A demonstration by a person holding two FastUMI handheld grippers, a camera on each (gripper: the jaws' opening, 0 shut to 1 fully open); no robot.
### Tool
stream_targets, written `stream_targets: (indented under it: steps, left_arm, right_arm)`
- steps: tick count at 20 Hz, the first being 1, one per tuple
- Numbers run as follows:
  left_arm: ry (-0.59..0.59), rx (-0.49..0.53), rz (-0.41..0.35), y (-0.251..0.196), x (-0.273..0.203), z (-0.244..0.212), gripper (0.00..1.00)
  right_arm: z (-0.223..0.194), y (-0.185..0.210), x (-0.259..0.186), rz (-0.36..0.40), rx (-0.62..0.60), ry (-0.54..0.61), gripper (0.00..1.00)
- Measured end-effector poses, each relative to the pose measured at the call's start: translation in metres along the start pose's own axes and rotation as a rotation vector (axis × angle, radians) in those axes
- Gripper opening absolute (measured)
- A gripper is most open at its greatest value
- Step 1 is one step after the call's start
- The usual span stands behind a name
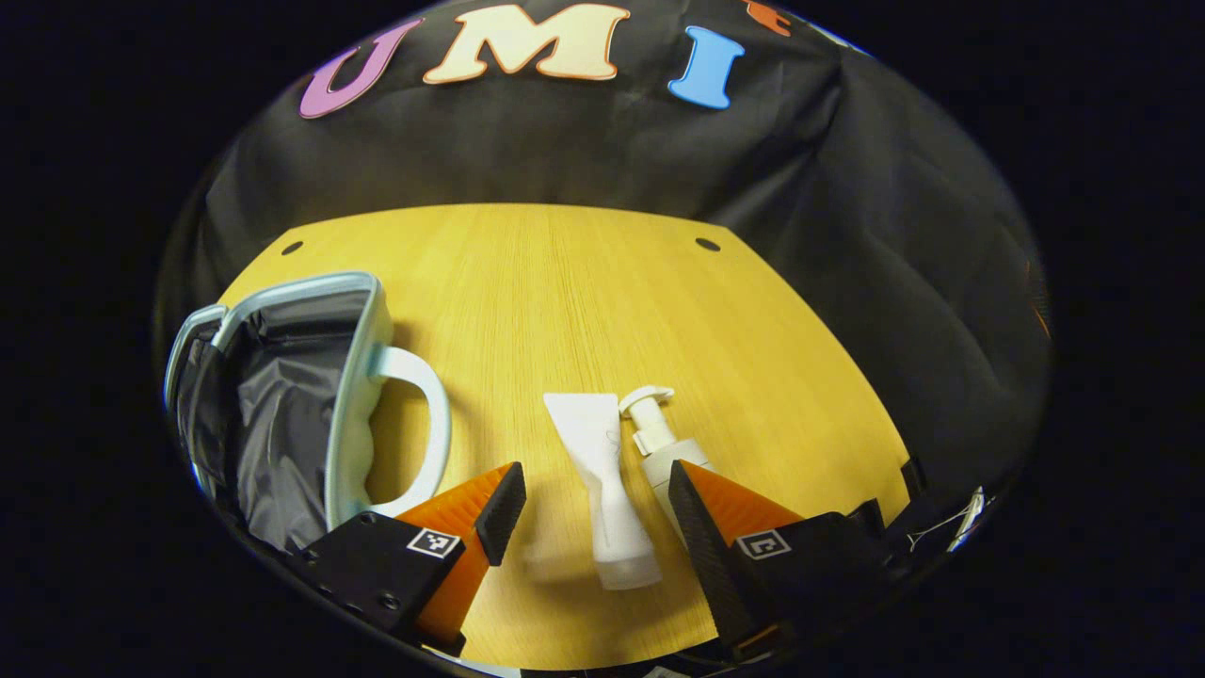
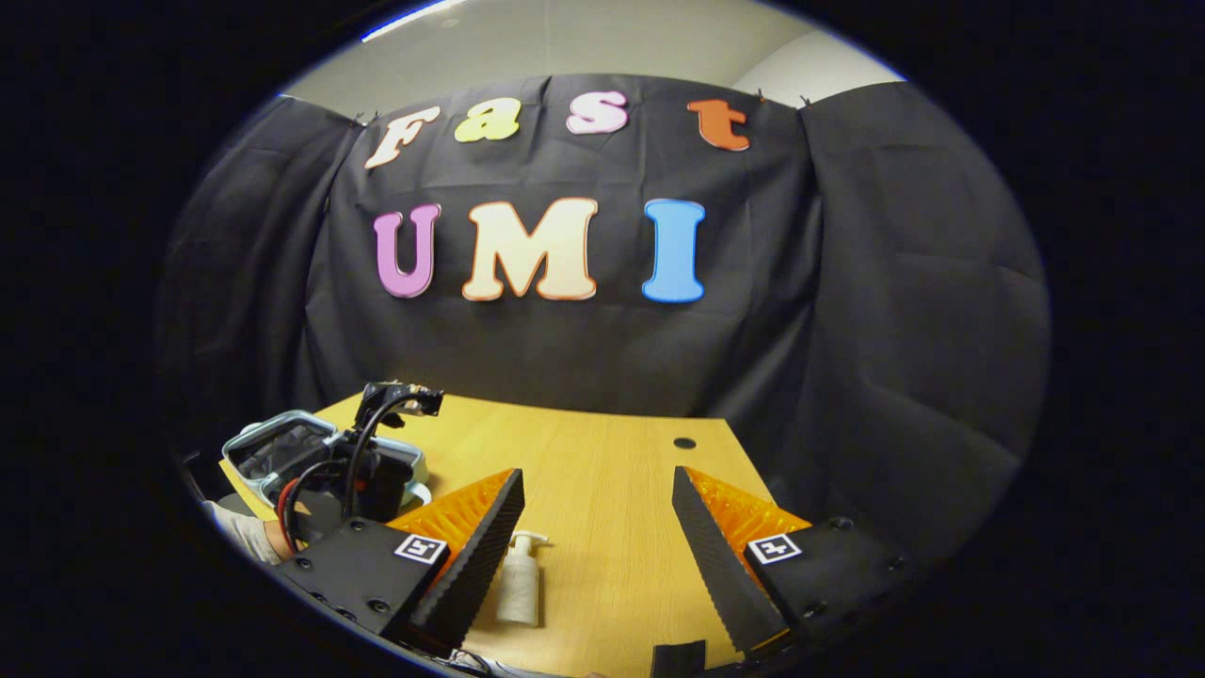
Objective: First open the suitcase, pack the skin care products into it, and then close the suitcase.
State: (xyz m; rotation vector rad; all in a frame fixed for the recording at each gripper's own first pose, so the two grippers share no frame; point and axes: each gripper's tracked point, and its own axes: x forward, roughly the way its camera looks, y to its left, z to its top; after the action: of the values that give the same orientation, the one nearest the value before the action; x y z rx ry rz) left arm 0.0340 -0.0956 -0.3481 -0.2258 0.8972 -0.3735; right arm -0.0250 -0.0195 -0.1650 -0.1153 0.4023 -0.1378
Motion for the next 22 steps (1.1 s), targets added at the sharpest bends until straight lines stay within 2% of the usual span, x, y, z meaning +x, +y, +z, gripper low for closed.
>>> stream_targets:
  steps: [4,5,6,7,8,9,10,12,16,19,22]
  left_arm:
    - [0.078,-0.040,0.002,0.008,0.023,-0.023,0.82]
    - [0.103,-0.043,0.025,0.012,0.027,-0.031,0.69]
    - [0.048,-0.023,0.013,0.014,0.027,-0.022,0.65]
    - [0.054,-0.038,0.001,0.014,0.029,-0.021,0.61]
    - [0.042,-0.055,-0.004,0.014,0.029,-0.022,0.36]
    - [0.029,-0.083,-0.017,0.014,0.034,-0.021,0.34]
    - [0.038,-0.107,-0.028,0.013,0.033,-0.023,0.23]
    - [0.030,-0.124,-0.040,0.014,0.034,-0.021,0.17]
    - [0.020,-0.075,-0.036,0.013,0.035,-0.020,0.09]
    - [0.031,-0.076,-0.064,0.012,0.032,-0.021,0.06]
    - [0.031,-0.045,-0.054,0.015,0.023,-0.018,0.05]
  right_arm:
    - [-0.019,0.009,0.013,0.027,-0.023,0.064,1.00]
    - [-0.024,0.014,0.016,0.041,-0.030,0.082,1.00]
    - [-0.030,0.018,0.022,0.058,-0.036,0.102,1.00]
    - [-0.038,0.022,0.028,0.072,-0.038,0.132,1.00]
    - [-0.048,0.025,0.038,0.092,-0.034,0.169,1.00]
    - [-0.058,0.032,0.045,0.111,-0.024,0.211,1.00]
    - [-0.072,0.037,0.052,0.133,-0.015,0.264,1.00]
    - [-0.105,0.047,0.069,0.161,0.004,0.375,1.00]
    - [-0.170,0.059,0.092,0.202,0.006,0.572,1.00]
    - [-0.205,0.072,0.097,0.243,-0.011,0.689,1.00]
    - [-0.235,0.082,0.098,0.287,-0.023,0.771,1.00]
